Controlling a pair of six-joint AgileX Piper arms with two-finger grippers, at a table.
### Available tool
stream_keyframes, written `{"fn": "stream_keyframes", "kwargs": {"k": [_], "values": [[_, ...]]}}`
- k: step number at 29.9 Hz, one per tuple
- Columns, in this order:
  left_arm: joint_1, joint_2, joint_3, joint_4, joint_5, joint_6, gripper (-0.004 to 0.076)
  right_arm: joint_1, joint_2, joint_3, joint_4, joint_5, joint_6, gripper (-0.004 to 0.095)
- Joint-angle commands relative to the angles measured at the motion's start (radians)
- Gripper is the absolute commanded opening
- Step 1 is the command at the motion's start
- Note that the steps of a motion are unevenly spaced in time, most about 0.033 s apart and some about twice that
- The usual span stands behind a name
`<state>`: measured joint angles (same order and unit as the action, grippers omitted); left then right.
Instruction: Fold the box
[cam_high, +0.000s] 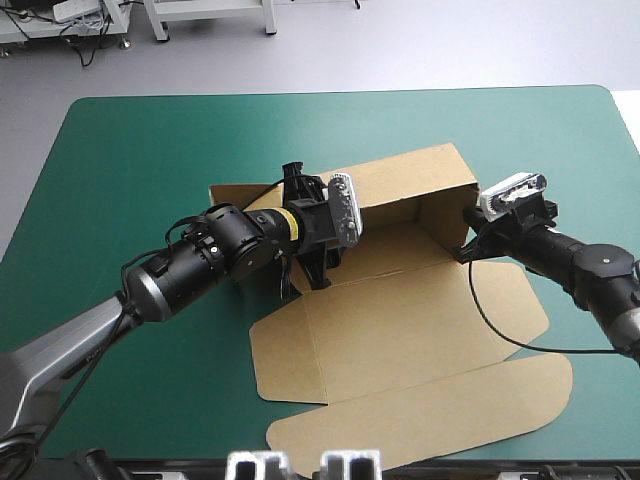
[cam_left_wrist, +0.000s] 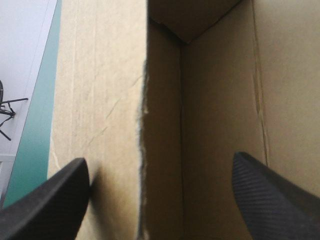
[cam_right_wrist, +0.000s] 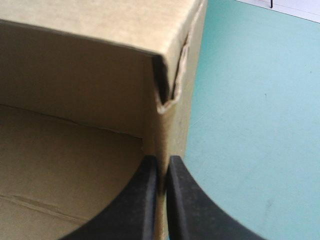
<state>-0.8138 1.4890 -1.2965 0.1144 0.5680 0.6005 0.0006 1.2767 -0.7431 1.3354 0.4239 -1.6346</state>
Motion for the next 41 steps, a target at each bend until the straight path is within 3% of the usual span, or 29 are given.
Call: {"fn": "stream_keyframes", "kwargs": {"k": [1,9,12,13,14,15,16,19,22,29,37,41], "values": [[-0.024,-0.075,-0.025,-0.047,-0.058,-0.002,0.0619,0.003,-0.022,-0.036,0.038,0.025,0.01,-0.002],[-0.1,-0.165,-0.025,-0.045,-0.12,-0.002,0.0589,0.003,-0.022,-0.036,0.038,0.013,0.012,-0.002],[-0.098,-0.194,-0.025,-0.053,-0.134,-0.029,0.039,0.003,-0.022,-0.036,0.038,0.013,0.024,-0.002],[-0.095,-0.201,-0.025,-0.046,-0.138,-0.047,0.0293,0.003,-0.022,-0.036,0.038,0.013,0.029,-0.002],[-0.086,-0.21,-0.025,-0.04,-0.144,-0.063,0.0137,0.003,-0.022,-0.036,0.038,0.013,0.037,-0.0021],[-0.078,-0.216,-0.025,-0.033,-0.152,-0.072,0.0041,0.003,-0.022,-0.036,0.038,0.016,0.038,-0.002],[-0.068,-0.224,-0.025,-0.028,-0.161,-0.071,0.0,0.003,-0.022,-0.036,0.033,0.019,0.047,-0.002],[-0.032,-0.238,-0.025,-0.021,-0.181,-0.071,0.0007,0.003,-0.024,-0.049,-0.043,0.027,0.114,-0.002],[0.023,-0.249,-0.027,-0.023,-0.179,-0.081,0.0007,0.003,-0.024,-0.095,-0.22,0.076,0.297,-0.002],[0.228,-0.273,-0.055,-0.031,-0.132,-0.242,0.0007,0.003,-0.024,-0.325,-0.674,0.327,0.752,-0.002],[0.353,-0.305,-0.056,-0.083,-0.057,-0.25,0.0007,0.003,0.015,-0.503,-0.952,0.536,1.042,-0.002],[0.37,-0.307,-0.056,-0.087,-0.033,-0.266,0.0007,0.003,0.083,-0.528,-0.979,0.607,1.059,-0.002]]}}
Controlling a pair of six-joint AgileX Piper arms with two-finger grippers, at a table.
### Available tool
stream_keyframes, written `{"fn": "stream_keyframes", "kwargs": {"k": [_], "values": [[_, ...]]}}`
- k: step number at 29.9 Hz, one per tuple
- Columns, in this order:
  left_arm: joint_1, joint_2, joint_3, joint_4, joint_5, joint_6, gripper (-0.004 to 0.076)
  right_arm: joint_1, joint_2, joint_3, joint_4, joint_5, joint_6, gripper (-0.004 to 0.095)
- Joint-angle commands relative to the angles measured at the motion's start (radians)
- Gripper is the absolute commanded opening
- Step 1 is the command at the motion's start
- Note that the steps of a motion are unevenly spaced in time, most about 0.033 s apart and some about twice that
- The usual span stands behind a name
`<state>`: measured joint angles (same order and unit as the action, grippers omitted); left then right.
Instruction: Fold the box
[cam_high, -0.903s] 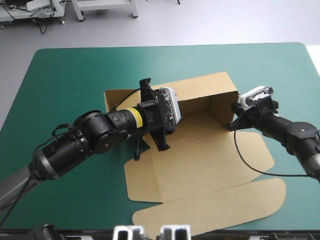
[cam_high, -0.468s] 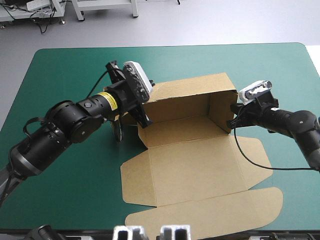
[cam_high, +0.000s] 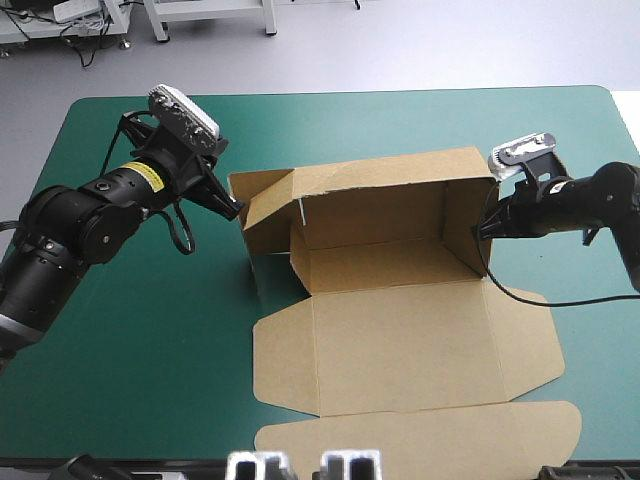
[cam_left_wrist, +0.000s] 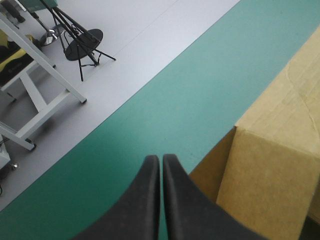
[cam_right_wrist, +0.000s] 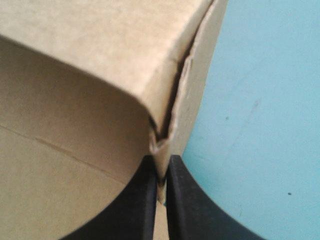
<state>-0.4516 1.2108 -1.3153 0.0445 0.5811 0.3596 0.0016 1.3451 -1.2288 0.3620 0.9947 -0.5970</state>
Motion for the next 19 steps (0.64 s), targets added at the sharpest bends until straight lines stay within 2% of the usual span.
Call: {"fn": "stream_keyframes", "kwargs": {"k": [1,6,13,16,19], "values": [[0.008,-0.029,-0.037,-0.015,-0.044,-0.04,0.0007,0.002,0.038,-0.042,-0.004,0.032,0.021,-0.002],[0.008,-0.029,-0.037,-0.012,-0.04,-0.059,0.0007,0.002,0.13,-0.056,0.003,-0.012,0.034,-0.002],[0.008,-0.029,-0.037,-0.012,-0.027,-0.062,0.0007,0.002,0.264,-0.217,0.027,-0.037,0.082,-0.0004],[0.008,-0.029,-0.037,-0.012,-0.001,-0.063,0.0007,0.002,0.296,-0.284,0.029,-0.033,0.118,0.0115],[0.008,-0.029,-0.037,-0.012,0.029,-0.063,0.0007,0.002,0.303,-0.332,0.046,-0.019,0.137,0.0356]]}}
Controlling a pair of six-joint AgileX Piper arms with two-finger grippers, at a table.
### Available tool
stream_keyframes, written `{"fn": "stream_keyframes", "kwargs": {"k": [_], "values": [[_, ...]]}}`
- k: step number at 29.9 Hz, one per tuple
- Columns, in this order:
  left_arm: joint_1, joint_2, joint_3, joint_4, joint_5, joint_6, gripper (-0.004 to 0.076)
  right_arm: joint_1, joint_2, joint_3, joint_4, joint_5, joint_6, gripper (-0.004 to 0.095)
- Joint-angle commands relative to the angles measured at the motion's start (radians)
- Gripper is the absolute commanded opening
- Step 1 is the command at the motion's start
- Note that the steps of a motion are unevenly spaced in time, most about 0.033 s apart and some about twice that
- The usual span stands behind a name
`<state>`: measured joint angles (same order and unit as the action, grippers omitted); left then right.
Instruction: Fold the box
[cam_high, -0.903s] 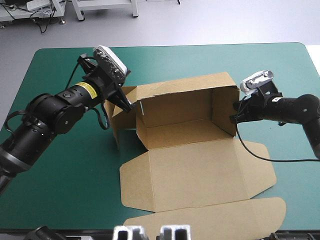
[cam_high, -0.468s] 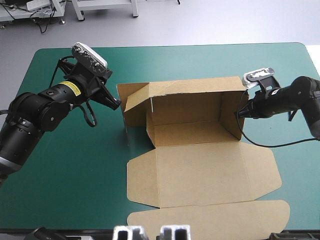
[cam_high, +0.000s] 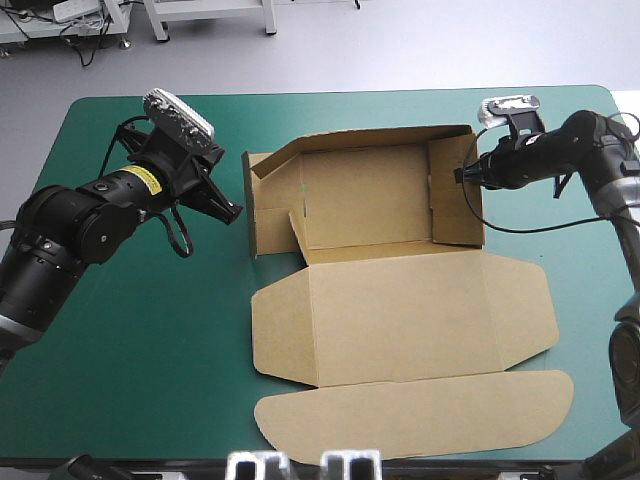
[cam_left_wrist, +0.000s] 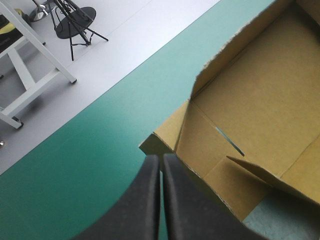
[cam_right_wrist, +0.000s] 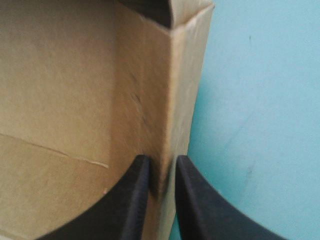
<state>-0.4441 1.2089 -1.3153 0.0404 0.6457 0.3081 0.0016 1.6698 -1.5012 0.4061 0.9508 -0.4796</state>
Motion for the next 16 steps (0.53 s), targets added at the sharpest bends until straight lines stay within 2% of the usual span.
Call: {"fn": "stream_keyframes", "kwargs": {"k": [1,4,6,9,16], "values": [[0.001,-0.027,-0.037,-0.008,-0.025,-0.012,0.0007,0.002,-0.021,-0.076,0.004,0.036,0.029,0.0424],[0.001,-0.027,-0.037,-0.008,0.003,-0.012,0.0007,0.002,-0.021,-0.138,0.01,0.128,0.062,0.0637],[0.001,-0.027,-0.037,-0.008,0.013,-0.012,0.0007,0.002,-0.021,-0.181,0.01,0.208,0.065,0.0691],[0.001,-0.027,-0.037,-0.008,0.013,-0.019,0.0007,0.002,-0.021,-0.243,0.012,0.297,0.076,0.0693],[0.001,-0.027,-0.037,-0.012,0.029,-0.019,0.0007,0.002,-0.034,-0.275,0.002,0.262,0.091,0.0691]]}}
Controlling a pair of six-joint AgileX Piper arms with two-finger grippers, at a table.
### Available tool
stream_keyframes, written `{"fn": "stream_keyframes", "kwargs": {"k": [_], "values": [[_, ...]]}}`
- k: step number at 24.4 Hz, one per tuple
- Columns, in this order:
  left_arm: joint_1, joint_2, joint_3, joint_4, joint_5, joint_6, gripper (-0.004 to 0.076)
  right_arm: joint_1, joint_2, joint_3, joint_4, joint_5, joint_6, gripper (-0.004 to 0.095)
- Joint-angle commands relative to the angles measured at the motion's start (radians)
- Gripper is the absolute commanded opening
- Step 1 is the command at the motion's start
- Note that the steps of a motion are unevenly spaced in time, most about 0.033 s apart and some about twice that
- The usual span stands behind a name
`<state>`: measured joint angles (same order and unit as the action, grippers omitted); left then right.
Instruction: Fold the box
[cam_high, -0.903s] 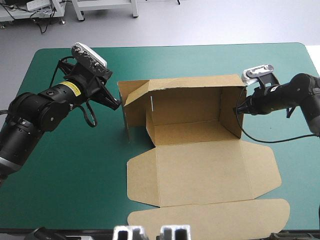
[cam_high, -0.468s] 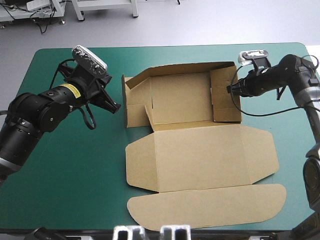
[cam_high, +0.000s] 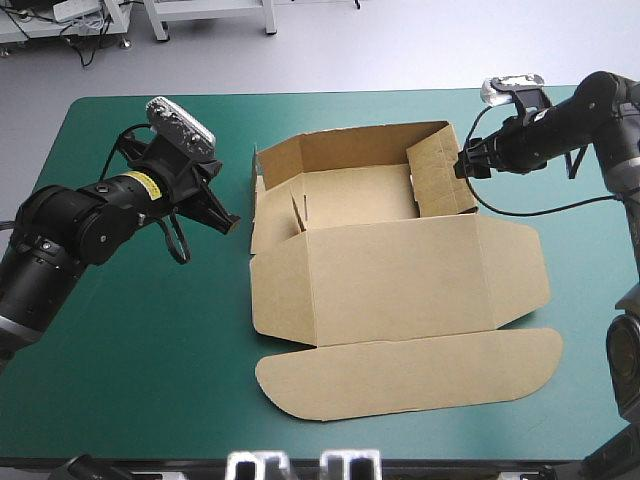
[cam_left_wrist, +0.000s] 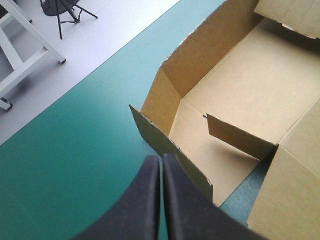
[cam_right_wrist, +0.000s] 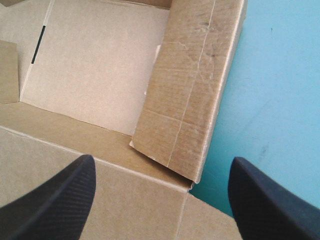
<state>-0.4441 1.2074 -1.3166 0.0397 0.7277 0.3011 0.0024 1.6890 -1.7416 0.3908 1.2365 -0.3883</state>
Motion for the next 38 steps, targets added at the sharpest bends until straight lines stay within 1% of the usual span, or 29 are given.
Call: {"fn": "stream_keyframes", "kwargs": {"k": [1,5,10,13,16,19,22,24,25,26,27,28,29,33,38], "values": [[0.001,-0.025,-0.035,-0.017,-0.053,-0.012,0.0007,0.001,-0.053,-0.035,0.017,-0.029,0.0,0.0685],[0.001,-0.025,-0.035,-0.062,-0.048,-0.012,0.0007,0.001,-0.028,-0.035,0.017,-0.046,0.0,0.0654],[0.001,-0.025,-0.035,-0.11,-0.001,-0.01,0.0007,0.001,0.037,-0.035,0.017,-0.074,0.0,0.0652],[0.001,-0.025,-0.035,-0.114,0.036,-0.01,0.0007,0.001,0.096,-0.035,0.017,-0.125,0.0,0.0652],[0.001,-0.025,-0.035,-0.114,0.047,-0.01,0.0007,0.001,0.162,-0.039,0.029,-0.175,0.0,0.0652],[0.001,-0.025,-0.035,-0.114,0.047,-0.01,0.0007,0.016,0.243,-0.069,0.024,-0.162,0.009,0.0652],[0.001,-0.025,-0.035,-0.142,0.047,-0.01,0.0007,0.058,0.334,-0.113,0.009,-0.101,0.016,0.065],[0.001,-0.025,-0.035,-0.151,0.047,-0.007,0.0007,0.1,0.374,-0.152,-0.047,-0.059,0.047,0.0594],[0.001,-0.025,-0.035,-0.151,0.05,-0.005,0.0007,0.126,0.384,-0.179,-0.115,-0.028,0.066,0.0467],[0.001,-0.025,-0.035,-0.151,0.05,-0.004,0.0007,0.139,0.384,-0.188,-0.154,-0.016,0.066,0.0377],[0.001,-0.025,-0.035,-0.151,0.05,-0.004,0.0007,0.158,0.382,-0.208,-0.22,0.013,0.066,0.0197],[0.001,-0.025,-0.035,-0.151,0.05,-0.004,0.0007,0.169,0.378,-0.223,-0.268,0.013,0.073,0.0045],[0.001,-0.025,-0.035,-0.151,0.058,-0.004,0.0007,0.171,0.373,-0.229,-0.281,0.013,0.084,-0.0017],[0.001,-0.025,-0.035,-0.149,0.076,-0.015,0.0007,0.171,0.31,-0.243,-0.283,0.013,0.104,-0.002],[0.001,-0.025,-0.035,-0.122,0.052,-0.038,0.0006,0.171,0.149,-0.243,-0.308,0.013,0.104,-0.002]]}}
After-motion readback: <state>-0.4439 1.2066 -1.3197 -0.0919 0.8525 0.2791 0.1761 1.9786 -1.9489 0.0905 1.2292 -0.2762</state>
